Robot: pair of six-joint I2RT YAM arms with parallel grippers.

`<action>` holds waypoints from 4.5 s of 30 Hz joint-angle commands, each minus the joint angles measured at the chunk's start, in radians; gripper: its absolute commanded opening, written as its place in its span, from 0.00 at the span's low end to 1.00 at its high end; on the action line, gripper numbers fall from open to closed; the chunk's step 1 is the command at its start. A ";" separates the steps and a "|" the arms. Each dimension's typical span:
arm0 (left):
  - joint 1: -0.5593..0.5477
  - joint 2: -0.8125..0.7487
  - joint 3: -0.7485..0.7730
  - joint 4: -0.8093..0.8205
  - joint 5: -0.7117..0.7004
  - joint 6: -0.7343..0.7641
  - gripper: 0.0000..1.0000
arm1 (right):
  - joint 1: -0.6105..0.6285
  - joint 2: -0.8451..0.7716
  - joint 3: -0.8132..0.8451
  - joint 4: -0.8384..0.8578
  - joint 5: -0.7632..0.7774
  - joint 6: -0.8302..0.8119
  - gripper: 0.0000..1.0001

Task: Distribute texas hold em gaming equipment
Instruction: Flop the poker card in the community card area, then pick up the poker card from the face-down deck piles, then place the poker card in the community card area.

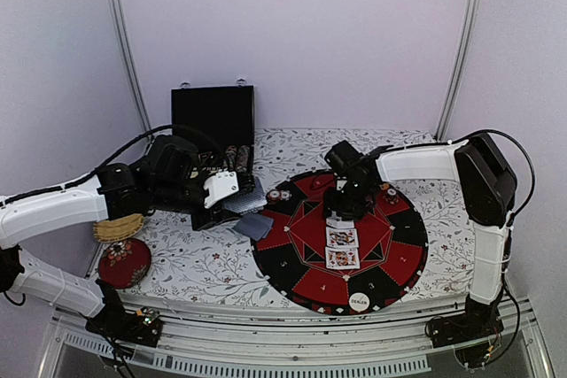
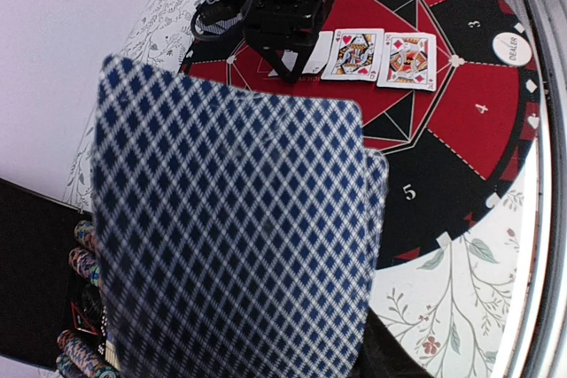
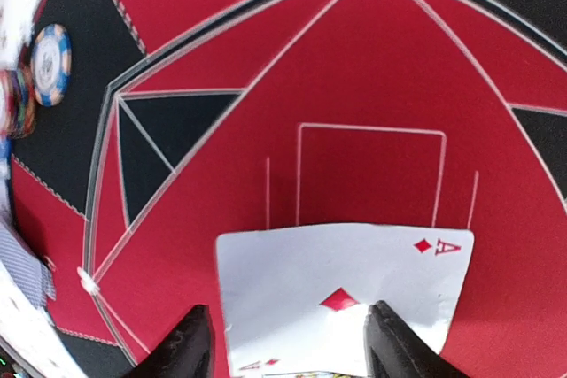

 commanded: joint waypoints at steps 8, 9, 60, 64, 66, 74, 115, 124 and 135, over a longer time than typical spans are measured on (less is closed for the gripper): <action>-0.017 -0.016 -0.008 0.015 0.004 0.005 0.47 | 0.037 -0.100 0.126 -0.096 0.066 -0.106 0.99; -0.018 -0.016 -0.008 0.015 0.003 0.004 0.47 | 0.038 -0.127 0.134 -0.096 0.076 -0.121 0.99; -0.024 -0.024 -0.006 0.012 0.008 0.006 0.46 | 0.233 -0.337 -0.118 0.627 -0.366 -0.505 0.15; -0.023 -0.022 -0.007 0.013 0.010 0.007 0.46 | 0.234 -0.389 -0.139 0.597 -0.341 -0.505 0.11; -0.024 -0.020 -0.007 0.013 0.009 0.007 0.46 | 0.234 -0.400 -0.139 0.576 -0.346 -0.508 0.03; -0.023 -0.019 -0.006 0.014 0.008 0.007 0.46 | 0.231 -0.536 -0.164 0.486 -0.294 -0.530 0.02; -0.035 0.003 -0.012 0.017 0.012 0.007 0.46 | -0.370 0.196 -0.064 0.561 -0.777 -0.354 0.02; -0.036 -0.002 -0.012 0.015 0.003 0.007 0.46 | -0.371 0.174 -0.068 0.460 -0.707 -0.435 0.02; -0.036 0.001 -0.014 0.015 0.001 0.007 0.46 | -0.371 0.147 -0.095 0.469 -0.667 -0.392 0.12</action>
